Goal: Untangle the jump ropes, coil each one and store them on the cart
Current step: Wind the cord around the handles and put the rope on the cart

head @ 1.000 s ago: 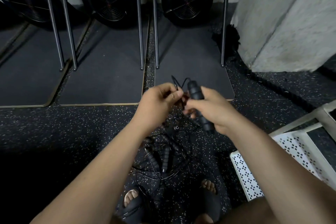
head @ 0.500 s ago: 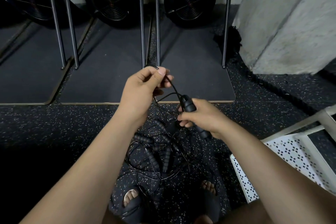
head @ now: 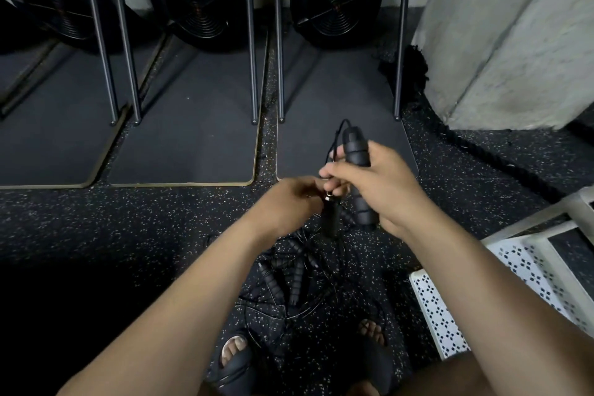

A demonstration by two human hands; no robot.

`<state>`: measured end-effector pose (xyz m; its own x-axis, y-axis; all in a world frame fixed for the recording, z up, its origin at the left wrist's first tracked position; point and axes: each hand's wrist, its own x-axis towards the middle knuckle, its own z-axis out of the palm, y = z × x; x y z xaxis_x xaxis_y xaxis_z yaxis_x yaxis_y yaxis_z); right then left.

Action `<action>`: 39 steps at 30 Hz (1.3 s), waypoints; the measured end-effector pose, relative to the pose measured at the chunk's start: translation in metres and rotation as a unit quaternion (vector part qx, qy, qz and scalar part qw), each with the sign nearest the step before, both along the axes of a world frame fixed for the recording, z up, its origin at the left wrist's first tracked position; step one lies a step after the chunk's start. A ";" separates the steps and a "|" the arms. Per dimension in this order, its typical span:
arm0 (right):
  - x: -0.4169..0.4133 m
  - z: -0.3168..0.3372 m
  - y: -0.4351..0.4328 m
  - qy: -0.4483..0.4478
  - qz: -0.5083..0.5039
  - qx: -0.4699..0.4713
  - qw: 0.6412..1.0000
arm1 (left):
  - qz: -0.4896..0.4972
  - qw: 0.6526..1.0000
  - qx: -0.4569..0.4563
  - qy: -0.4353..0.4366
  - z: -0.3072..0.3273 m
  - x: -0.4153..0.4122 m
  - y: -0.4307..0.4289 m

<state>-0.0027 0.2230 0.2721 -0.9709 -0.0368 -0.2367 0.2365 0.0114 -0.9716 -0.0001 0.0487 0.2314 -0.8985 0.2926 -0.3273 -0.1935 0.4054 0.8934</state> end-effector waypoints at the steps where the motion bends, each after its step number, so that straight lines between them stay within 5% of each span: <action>1: 0.001 0.004 0.001 0.004 -0.009 -0.028 1.000 | -0.014 1.000 0.006 0.005 -0.001 0.002 0.004; 11: -0.004 0.019 0.013 -0.007 -0.072 -0.170 0.983 | -0.050 0.994 0.095 -0.022 -0.001 0.020 0.028; 18: -0.003 0.008 0.022 -0.060 -0.091 -0.043 0.993 | -0.001 0.995 0.097 -0.020 0.009 0.020 0.026; 23: 0.003 0.009 0.015 -0.094 -0.057 0.067 0.992 | 0.121 0.988 0.099 0.015 0.022 0.013 0.017; 28: 0.010 0.013 -0.004 -0.125 -0.116 0.056 0.984 | 0.214 0.963 0.157 0.041 0.030 0.007 0.010; 35: 0.026 0.000 -0.020 -0.023 -0.221 -0.006 0.975 | 0.178 0.956 0.227 0.057 0.026 0.008 0.007; 39: 0.025 -0.001 -0.024 0.031 -0.195 -0.026 0.980 | 0.168 0.950 0.257 0.052 0.028 0.008 0.009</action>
<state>0.0221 0.1990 0.2715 -0.9262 0.3290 -0.1843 0.1537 -0.1170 -0.9812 0.0075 0.0581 0.2598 -0.9892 0.0809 -0.1222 -0.1338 -0.1583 0.9783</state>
